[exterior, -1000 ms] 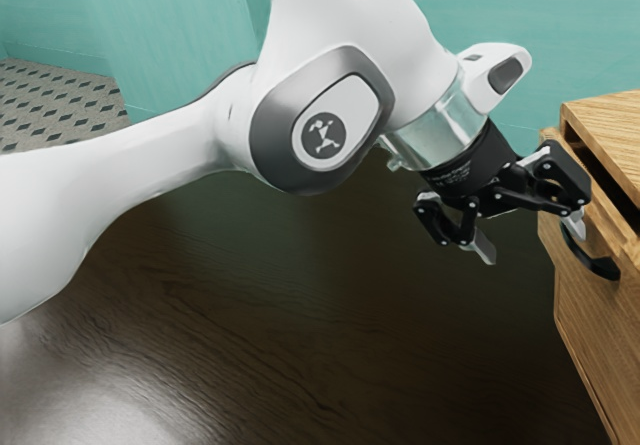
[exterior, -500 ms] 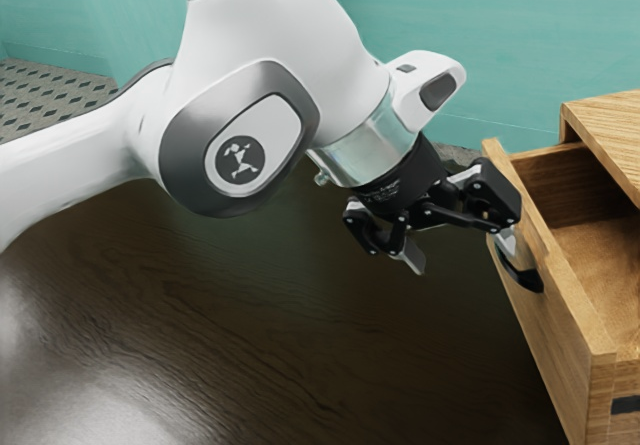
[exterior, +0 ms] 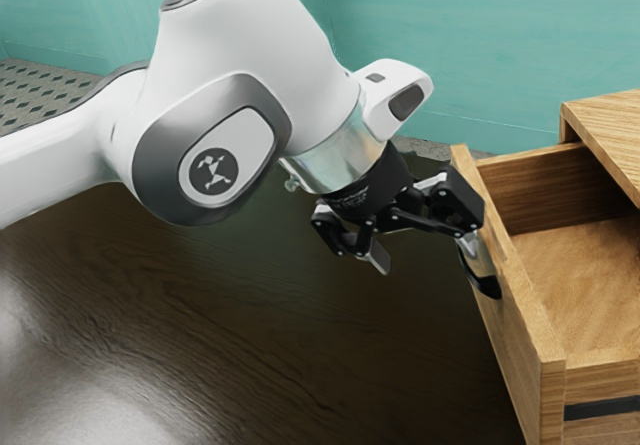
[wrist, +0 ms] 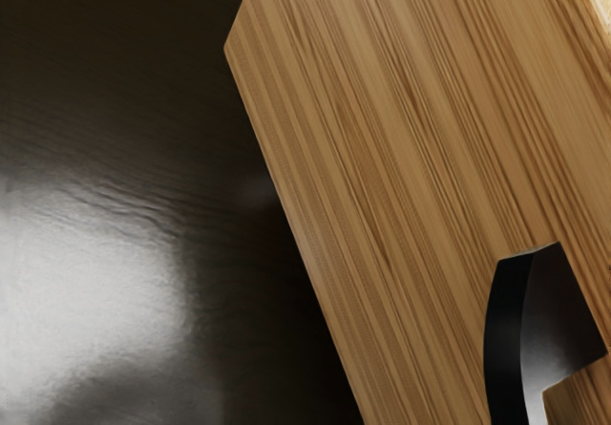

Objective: Pull the drawer handle with one arm to open the drawer

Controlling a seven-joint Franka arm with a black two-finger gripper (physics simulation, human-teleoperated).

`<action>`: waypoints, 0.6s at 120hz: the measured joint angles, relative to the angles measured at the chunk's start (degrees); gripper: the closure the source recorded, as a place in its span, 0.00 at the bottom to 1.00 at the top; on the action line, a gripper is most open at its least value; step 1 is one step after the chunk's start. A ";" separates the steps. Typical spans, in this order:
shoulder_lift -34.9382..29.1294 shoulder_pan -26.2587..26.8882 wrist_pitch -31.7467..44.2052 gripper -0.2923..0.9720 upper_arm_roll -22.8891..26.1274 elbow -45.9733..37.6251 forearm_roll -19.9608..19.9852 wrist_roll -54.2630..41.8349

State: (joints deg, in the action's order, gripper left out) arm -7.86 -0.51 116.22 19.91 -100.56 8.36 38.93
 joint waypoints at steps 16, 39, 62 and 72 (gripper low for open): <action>-1.73 0.31 -0.03 0.23 -2.03 -1.37 -0.32 0.08; -4.83 1.24 -2.12 0.23 -4.12 -3.01 -1.44 -0.04; -9.75 0.25 -7.47 0.23 -6.79 -3.00 -2.37 0.00; -10.84 0.56 -9.50 0.23 -7.24 -2.54 -2.55 0.01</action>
State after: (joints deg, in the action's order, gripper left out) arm -18.70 0.05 106.72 12.67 -103.10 5.81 38.94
